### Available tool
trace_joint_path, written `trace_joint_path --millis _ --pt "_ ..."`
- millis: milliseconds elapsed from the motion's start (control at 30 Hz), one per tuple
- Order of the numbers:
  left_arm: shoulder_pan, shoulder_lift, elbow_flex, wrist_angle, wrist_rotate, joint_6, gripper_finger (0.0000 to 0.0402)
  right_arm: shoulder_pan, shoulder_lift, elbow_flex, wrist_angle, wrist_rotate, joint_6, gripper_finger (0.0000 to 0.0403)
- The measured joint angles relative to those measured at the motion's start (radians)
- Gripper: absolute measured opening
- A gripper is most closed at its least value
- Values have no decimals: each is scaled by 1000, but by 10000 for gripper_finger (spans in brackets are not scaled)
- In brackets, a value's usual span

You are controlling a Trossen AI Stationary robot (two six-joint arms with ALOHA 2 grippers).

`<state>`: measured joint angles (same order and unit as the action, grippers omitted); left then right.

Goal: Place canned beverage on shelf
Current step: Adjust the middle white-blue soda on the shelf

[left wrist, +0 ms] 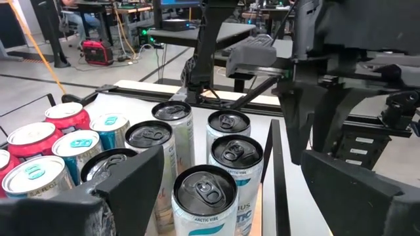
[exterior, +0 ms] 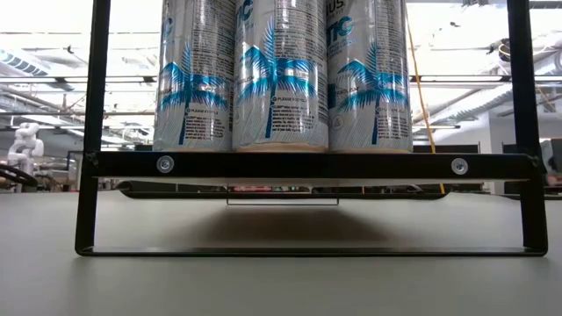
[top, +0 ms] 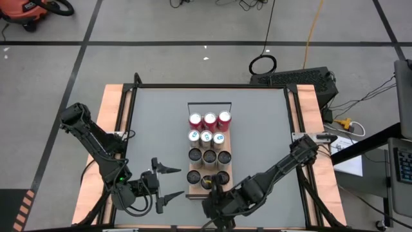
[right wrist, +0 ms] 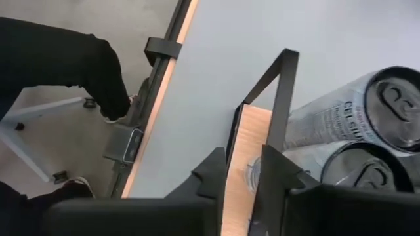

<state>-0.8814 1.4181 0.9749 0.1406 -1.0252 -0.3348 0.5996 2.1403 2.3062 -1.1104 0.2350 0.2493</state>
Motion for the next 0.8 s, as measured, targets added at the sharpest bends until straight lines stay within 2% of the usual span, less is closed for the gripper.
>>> trace_joint_path --millis 333,800 --pt "0 0 0 0 0 0 361 -25 0 0 -46 29 11 2" --pt "0 0 0 -2 0 0 361 -50 16 -1 -88 30 25 0"
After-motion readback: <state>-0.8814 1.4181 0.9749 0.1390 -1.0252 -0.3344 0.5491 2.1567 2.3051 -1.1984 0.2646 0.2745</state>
